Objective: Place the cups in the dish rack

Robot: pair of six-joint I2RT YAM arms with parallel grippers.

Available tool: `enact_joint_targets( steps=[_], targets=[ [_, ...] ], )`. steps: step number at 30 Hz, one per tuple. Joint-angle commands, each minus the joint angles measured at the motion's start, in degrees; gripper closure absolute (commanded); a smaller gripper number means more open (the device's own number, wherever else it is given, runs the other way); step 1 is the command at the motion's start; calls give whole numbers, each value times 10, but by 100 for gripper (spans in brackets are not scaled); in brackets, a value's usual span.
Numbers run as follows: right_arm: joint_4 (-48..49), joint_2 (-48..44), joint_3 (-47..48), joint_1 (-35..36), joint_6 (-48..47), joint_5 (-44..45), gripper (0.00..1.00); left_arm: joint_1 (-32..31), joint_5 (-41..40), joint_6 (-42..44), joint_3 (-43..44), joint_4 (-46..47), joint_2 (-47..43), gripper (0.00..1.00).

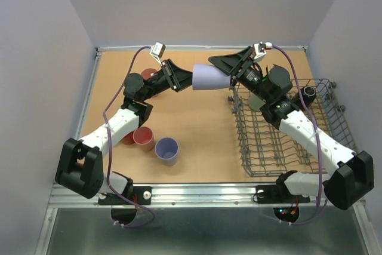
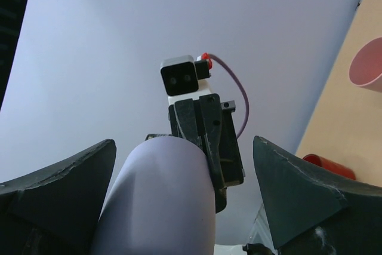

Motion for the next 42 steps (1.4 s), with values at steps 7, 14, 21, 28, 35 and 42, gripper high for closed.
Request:
enact_joint_targets(
  steps=[7,14,21,28,35,42],
  targets=[
    [48,-8,31,17,8,44,0,-6,-173,86,-14,-118,-125,100],
    [59,-8,28,21,21,43,1,-6,-204,117,-2,-179,-133,100],
    [77,20,43,37,23,24,20,-6,-216,128,-4,-189,-129,100],
    [77,35,57,55,16,29,70,-6,-223,143,-6,-206,-130,100],
    [-59,10,90,55,-56,51,100,6,-228,187,10,-308,-140,60],
    [-195,-87,64,11,-143,77,100,15,-218,271,58,-456,-120,27]
  ],
)
